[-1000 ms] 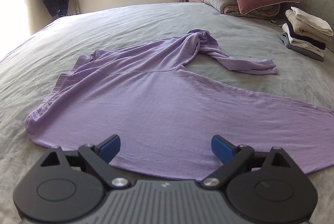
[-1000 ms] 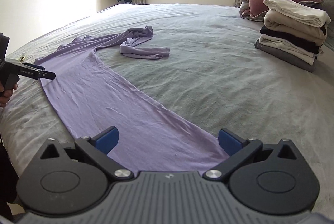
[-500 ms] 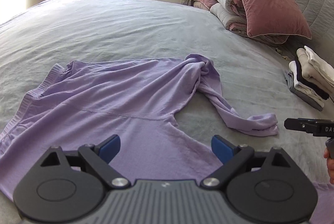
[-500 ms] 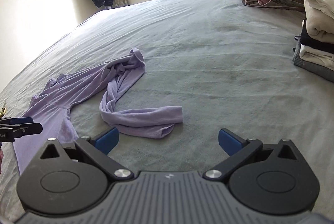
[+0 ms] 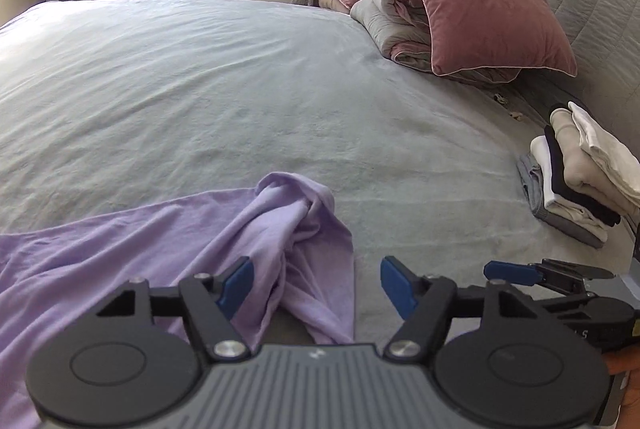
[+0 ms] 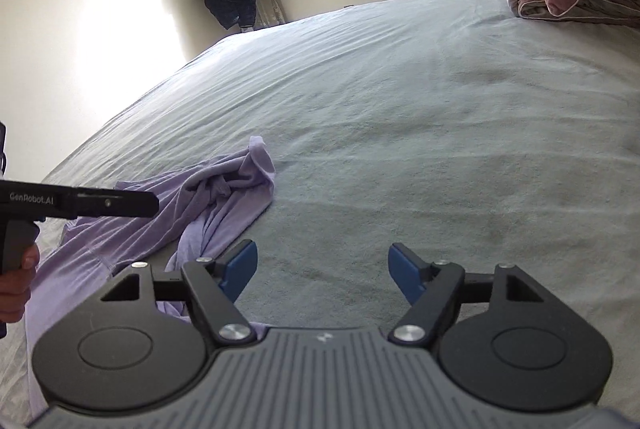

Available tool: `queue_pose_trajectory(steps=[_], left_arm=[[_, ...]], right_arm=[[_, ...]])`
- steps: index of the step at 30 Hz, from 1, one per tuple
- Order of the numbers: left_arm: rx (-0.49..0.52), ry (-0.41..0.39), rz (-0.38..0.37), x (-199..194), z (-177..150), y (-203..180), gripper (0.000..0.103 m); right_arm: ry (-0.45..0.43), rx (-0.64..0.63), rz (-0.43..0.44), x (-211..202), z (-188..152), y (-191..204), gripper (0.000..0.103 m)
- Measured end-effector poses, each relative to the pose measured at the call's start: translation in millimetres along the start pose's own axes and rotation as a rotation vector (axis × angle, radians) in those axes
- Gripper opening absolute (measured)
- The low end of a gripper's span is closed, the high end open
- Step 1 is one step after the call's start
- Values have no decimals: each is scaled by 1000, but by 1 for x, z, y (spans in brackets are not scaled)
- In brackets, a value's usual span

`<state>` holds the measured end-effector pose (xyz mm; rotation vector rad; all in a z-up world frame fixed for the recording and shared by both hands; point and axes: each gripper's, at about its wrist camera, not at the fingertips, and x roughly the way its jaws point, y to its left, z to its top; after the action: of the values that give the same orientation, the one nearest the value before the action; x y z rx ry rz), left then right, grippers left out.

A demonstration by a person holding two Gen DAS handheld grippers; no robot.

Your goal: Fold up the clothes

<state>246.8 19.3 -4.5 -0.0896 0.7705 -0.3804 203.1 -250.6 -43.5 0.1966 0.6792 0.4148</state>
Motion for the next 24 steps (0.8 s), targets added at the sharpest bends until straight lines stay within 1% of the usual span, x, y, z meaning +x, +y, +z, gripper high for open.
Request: queue_pose_trajectory(steps=[2,4,5,6,7,9,10,11,13,14,15,18,22,24], left_arm=[[10,15,-12,18,9,-8,63],[16,59,4,39,15,-15,59],[19,82,17,49,17,-18,58],[21,107,49,58,17,-21,53],[24,130,77,66,16,-23,51],[35,157,99,79,14,-25,50],[41,155,115,82,13,-25,46],[46,142,134,83,14,-24,41],[57,117,171,86,15,-23,13],[56,105,185,87,16,-21,5],[34,97,173,87,19,-19,3],[-40,46,96,81,26,-13,2],[-144,-48,-6,69,42,-10,2],[-186,-85,-33,64,49,-8,2]], right_arm=[[-2,9,37,-1,1,-4,75],[-4,22,78,-2,1,-8,75],[1,21,78,-2,0,-9,75],[10,19,75,0,0,-10,75],[19,17,72,1,-1,-10,75],[34,19,74,3,-2,-14,75],[39,19,76,3,-3,-15,75],[42,16,79,3,-3,-16,75],[42,12,92,1,-4,-19,75],[40,10,99,0,-5,-20,75],[39,15,111,-1,-5,-21,75],[38,32,152,-3,-5,-25,75],[55,-1,190,-6,-9,-24,75],[61,-11,201,-5,-10,-23,75]])
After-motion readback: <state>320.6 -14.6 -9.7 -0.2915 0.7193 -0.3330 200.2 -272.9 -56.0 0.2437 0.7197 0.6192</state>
